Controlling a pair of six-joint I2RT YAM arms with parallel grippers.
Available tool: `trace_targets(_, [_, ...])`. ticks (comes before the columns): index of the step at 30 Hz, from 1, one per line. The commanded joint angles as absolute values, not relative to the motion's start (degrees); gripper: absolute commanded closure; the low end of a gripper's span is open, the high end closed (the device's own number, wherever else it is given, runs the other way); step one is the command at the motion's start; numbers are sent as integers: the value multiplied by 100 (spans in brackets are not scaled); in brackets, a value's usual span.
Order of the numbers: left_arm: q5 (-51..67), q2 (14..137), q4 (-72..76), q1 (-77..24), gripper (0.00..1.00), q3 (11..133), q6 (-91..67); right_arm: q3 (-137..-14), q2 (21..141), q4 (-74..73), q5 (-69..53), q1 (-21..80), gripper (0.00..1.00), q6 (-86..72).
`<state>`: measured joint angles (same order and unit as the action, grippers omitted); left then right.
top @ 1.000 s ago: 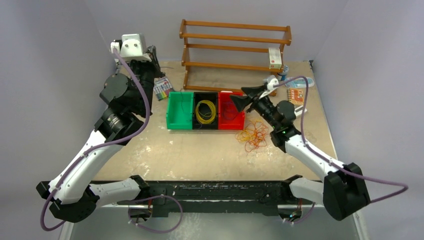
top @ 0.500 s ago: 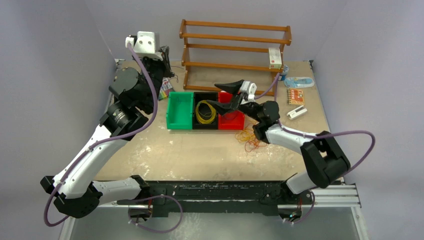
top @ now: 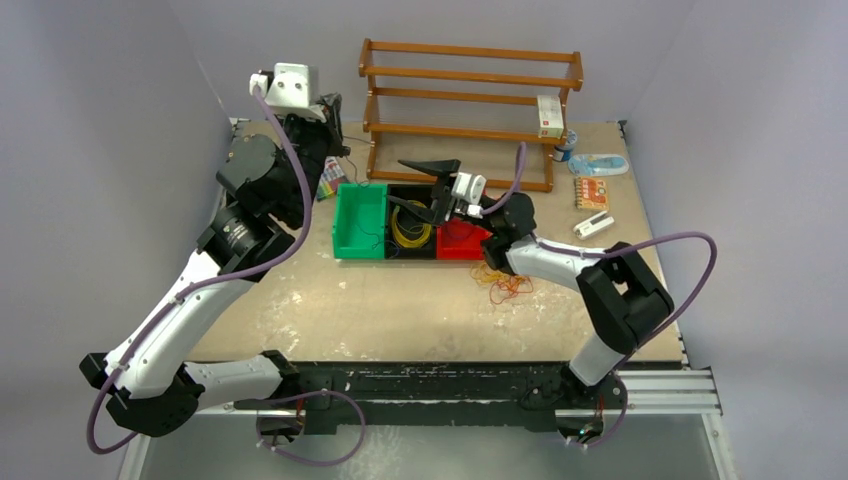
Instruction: Untangle the cables
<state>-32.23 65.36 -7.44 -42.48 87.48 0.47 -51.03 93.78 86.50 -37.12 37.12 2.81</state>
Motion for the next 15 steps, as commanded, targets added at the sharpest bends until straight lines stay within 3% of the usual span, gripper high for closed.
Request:
trace_targets(1, [-3079, 6415, -606, -4222, 100, 8991, -78, -5658, 9486, 8451, -3805, 3875, 34, 1036])
trace_targets(15, [-3008, 6418, -608, -4227, 100, 9017, -119, -6631, 10231, 7397, -3755, 4058, 42, 1829])
